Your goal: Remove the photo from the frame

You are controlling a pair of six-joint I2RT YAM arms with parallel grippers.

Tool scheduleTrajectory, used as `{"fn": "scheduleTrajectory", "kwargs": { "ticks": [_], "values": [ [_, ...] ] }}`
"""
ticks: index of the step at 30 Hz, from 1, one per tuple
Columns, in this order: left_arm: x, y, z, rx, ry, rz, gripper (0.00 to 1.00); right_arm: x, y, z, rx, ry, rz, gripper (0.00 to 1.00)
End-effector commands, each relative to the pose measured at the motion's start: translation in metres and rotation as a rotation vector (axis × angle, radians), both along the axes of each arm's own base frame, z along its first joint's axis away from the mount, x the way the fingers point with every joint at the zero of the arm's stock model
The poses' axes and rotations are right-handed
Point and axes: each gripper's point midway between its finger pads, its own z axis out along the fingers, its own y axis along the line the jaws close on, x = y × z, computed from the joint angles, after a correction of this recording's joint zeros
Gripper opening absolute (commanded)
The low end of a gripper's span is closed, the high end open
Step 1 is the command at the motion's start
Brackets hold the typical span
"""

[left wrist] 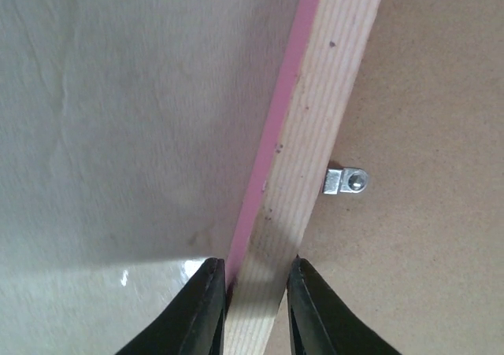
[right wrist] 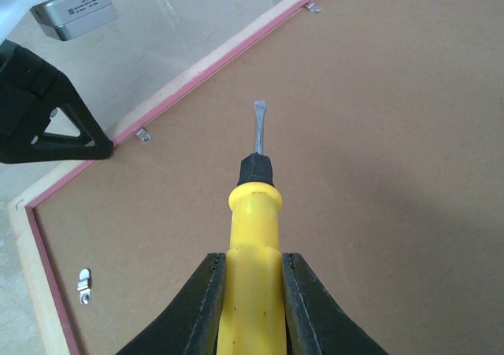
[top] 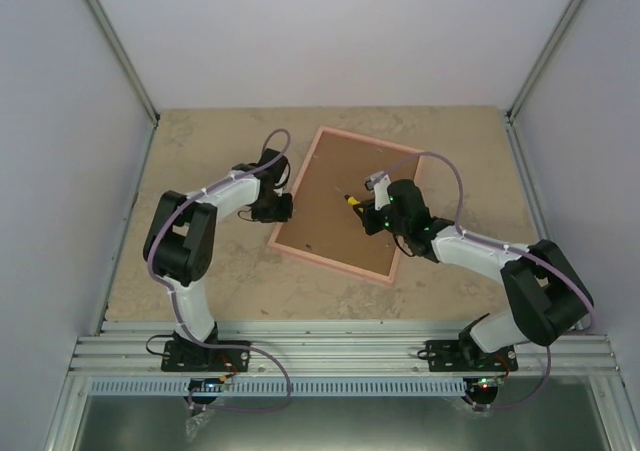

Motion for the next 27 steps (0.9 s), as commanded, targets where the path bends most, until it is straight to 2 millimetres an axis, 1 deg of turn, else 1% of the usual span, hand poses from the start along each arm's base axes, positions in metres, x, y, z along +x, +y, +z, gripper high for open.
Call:
{"fn": "scheduleTrajectory", "kwargs": {
  "ticks": [1, 4, 8, 13, 20, 25, 27],
  "values": [
    [-0.021, -0.007, -0.002, -0.097, 0.072, 0.11, 0.21, 0.0, 0.016, 0.007, 0.029, 0.001, 0.055, 0.01],
    [-0.028, -0.012, -0.001, -0.138, 0.085, 0.13, 0.21, -0.003, 0.024, 0.003, 0.028, 0.017, 0.08, 0.01],
    [-0.037, -0.018, -0.003, -0.159, 0.109, 0.127, 0.24, -0.007, 0.035, 0.0, 0.031, 0.027, 0.114, 0.0],
    [-0.046, -0.026, -0.001, -0.169, 0.12, 0.112, 0.28, -0.016, 0.051, -0.01, 0.033, 0.058, 0.167, 0.0],
    [-0.054, -0.021, 0.003, -0.143, 0.122, 0.09, 0.34, -0.028, 0.071, -0.021, 0.033, 0.085, 0.233, 0.01],
    [-0.062, -0.024, 0.006, -0.133, 0.128, 0.046, 0.37, -0.035, 0.083, -0.029, 0.024, 0.101, 0.279, 0.0],
    [-0.063, -0.018, 0.005, -0.095, 0.124, 0.039, 0.39, -0.037, 0.086, -0.03, 0.024, 0.102, 0.288, 0.0]
  ]
}}
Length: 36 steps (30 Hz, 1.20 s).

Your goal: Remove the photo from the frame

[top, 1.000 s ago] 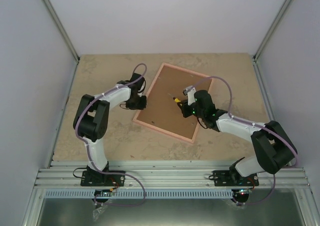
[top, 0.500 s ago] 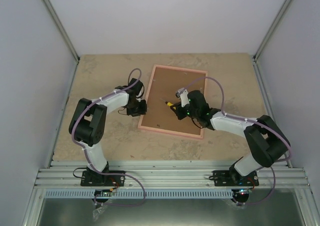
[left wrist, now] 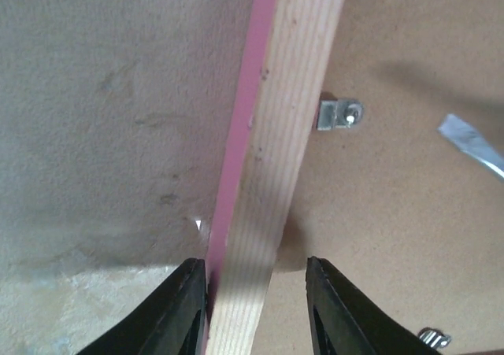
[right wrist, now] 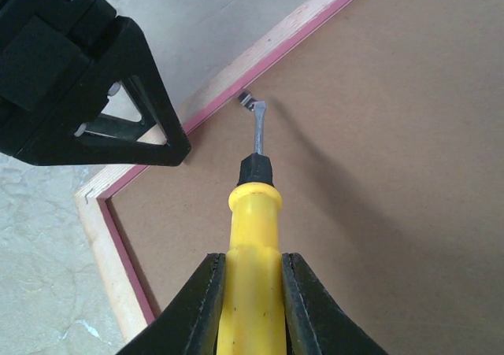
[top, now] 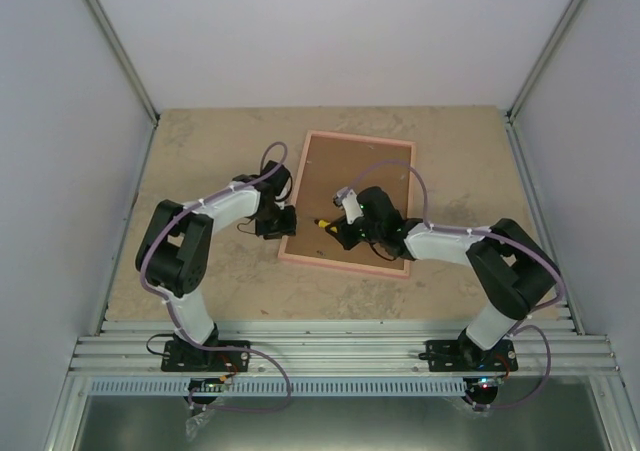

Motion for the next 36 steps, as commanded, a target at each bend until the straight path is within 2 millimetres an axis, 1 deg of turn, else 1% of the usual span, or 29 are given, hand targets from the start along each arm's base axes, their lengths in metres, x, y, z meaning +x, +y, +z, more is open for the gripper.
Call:
{"fn": "scheduleTrajectory", "kwargs": {
  "ticks": [1, 3, 6, 10, 14, 16, 23, 28, 36],
  "values": [
    [-0.009, 0.007, 0.006, 0.056, -0.011, -0.047, 0.39, 0.0, 0.016, 0.009, 0.031, -0.025, 0.047, 0.0],
    [-0.005, 0.014, 0.005, 0.108, -0.022, -0.056, 0.41, -0.002, 0.018, 0.009, 0.03, -0.024, 0.055, 0.0],
    [0.006, 0.018, 0.007, 0.154, -0.045, -0.066, 0.42, -0.003, 0.02, 0.007, 0.026, -0.022, 0.063, 0.01],
    [0.015, 0.012, 0.005, 0.145, -0.051, -0.079, 0.42, -0.005, 0.023, 0.005, 0.024, -0.018, 0.072, 0.0],
    [0.017, 0.006, 0.0, 0.122, -0.039, -0.088, 0.41, -0.005, 0.026, 0.001, 0.018, -0.014, 0.078, 0.0],
    [0.017, 0.005, -0.002, 0.119, -0.031, -0.09, 0.39, -0.004, 0.028, 0.0, 0.016, -0.013, 0.083, 0.0],
    [0.01, 0.004, -0.005, 0.1, -0.016, -0.095, 0.25, -0.003, 0.035, -0.009, 0.008, -0.004, 0.087, 0.0],
    [0.005, 0.003, -0.007, 0.084, -0.007, -0.092, 0.16, 0.002, 0.035, -0.011, 0.0, -0.009, 0.069, 0.0],
    [0.0, 0.004, -0.006, 0.079, -0.003, -0.086, 0.11, 0.012, 0.026, -0.015, -0.034, -0.025, -0.009, 0.0]
  ]
}}
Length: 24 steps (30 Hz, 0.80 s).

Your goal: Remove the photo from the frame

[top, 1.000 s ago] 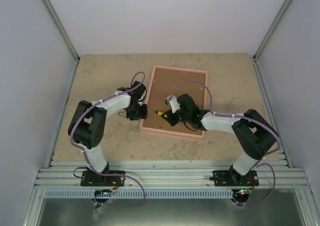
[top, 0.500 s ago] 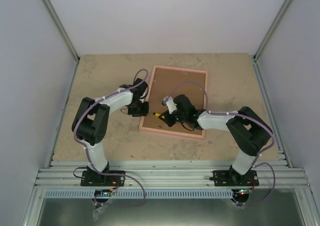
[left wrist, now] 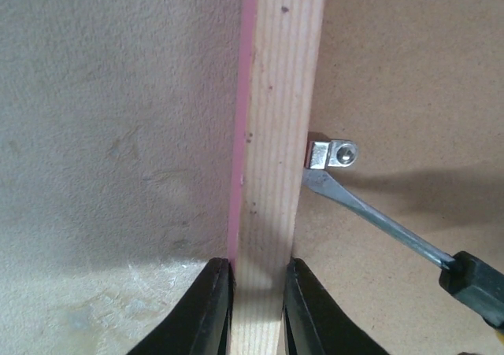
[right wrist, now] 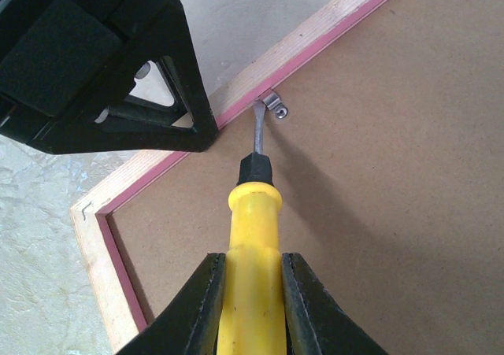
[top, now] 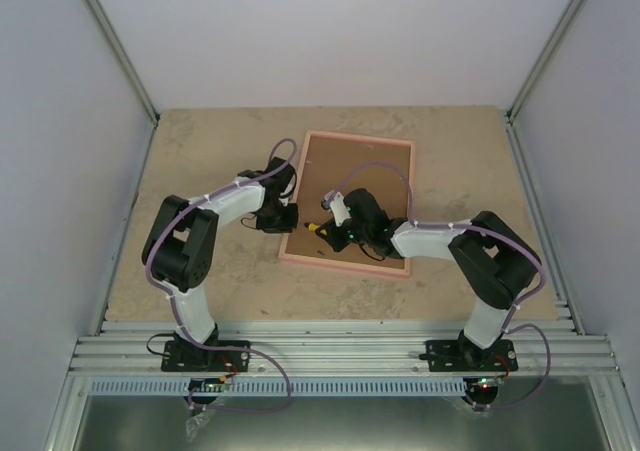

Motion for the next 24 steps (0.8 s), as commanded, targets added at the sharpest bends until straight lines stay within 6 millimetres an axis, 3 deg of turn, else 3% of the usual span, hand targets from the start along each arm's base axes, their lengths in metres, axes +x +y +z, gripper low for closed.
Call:
{"fn": "scheduleTrajectory", "kwargs": {
  "ticks": [1, 24],
  "values": [
    [-0.013, 0.002, -0.004, -0.007, 0.039, 0.02, 0.11, 0.014, -0.002, 0.001, -0.018, -0.033, -0.066, 0.0],
    [-0.015, 0.001, -0.002, -0.023, 0.037, 0.051, 0.08, 0.026, -0.022, 0.002, -0.106, -0.041, -0.183, 0.0]
  ]
}}
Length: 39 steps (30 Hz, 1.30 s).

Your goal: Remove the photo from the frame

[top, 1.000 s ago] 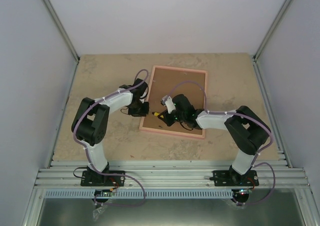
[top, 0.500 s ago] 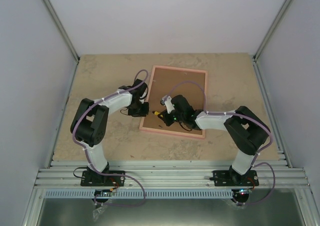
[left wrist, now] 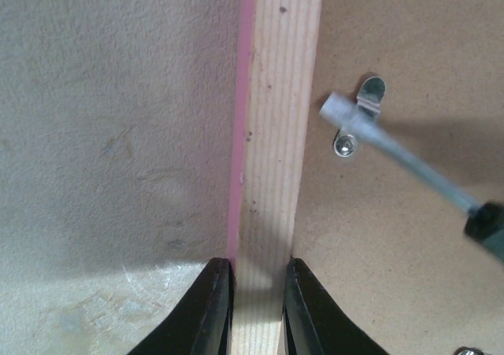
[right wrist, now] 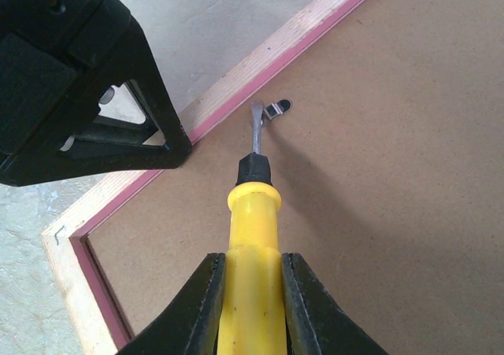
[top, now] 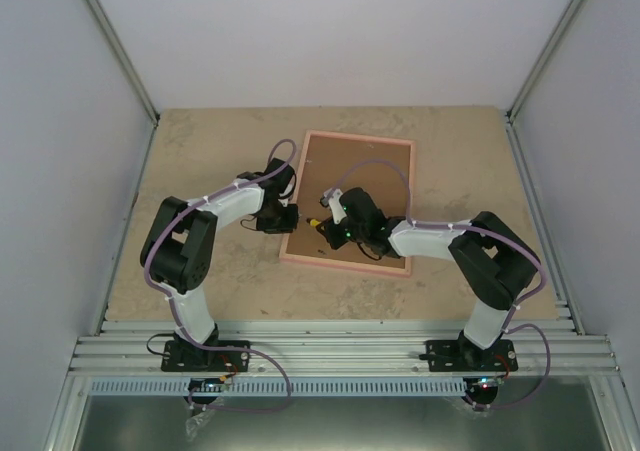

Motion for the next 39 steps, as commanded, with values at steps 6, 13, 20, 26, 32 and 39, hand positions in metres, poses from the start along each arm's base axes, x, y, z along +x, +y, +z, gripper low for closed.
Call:
{"fn": "scheduleTrajectory", "kwargs": {
  "ticks": [6, 13, 20, 26, 32, 39],
  "values": [
    [-0.015, 0.003, -0.003, -0.008, 0.058, 0.06, 0.08, 0.011, -0.02, -0.001, -0.094, -0.017, -0.083, 0.01],
    [-0.016, 0.003, -0.001, -0.01, 0.058, 0.066, 0.08, 0.006, -0.023, 0.004, -0.106, -0.018, -0.074, 0.01],
    [-0.032, 0.006, 0.001, -0.015, 0.082, 0.057, 0.08, 0.008, -0.028, 0.029, -0.061, -0.074, -0.091, 0.0],
    [-0.059, 0.008, -0.001, -0.004, 0.116, 0.033, 0.08, 0.012, -0.035, 0.044, -0.041, -0.117, -0.118, 0.0],
    [-0.084, 0.008, 0.004, -0.006, 0.133, 0.015, 0.1, 0.014, -0.041, 0.048, -0.031, -0.134, -0.136, 0.0],
    [-0.11, 0.001, 0.012, -0.039, 0.148, -0.001, 0.19, 0.017, -0.044, 0.05, -0.025, -0.141, -0.148, 0.0]
  ]
}}
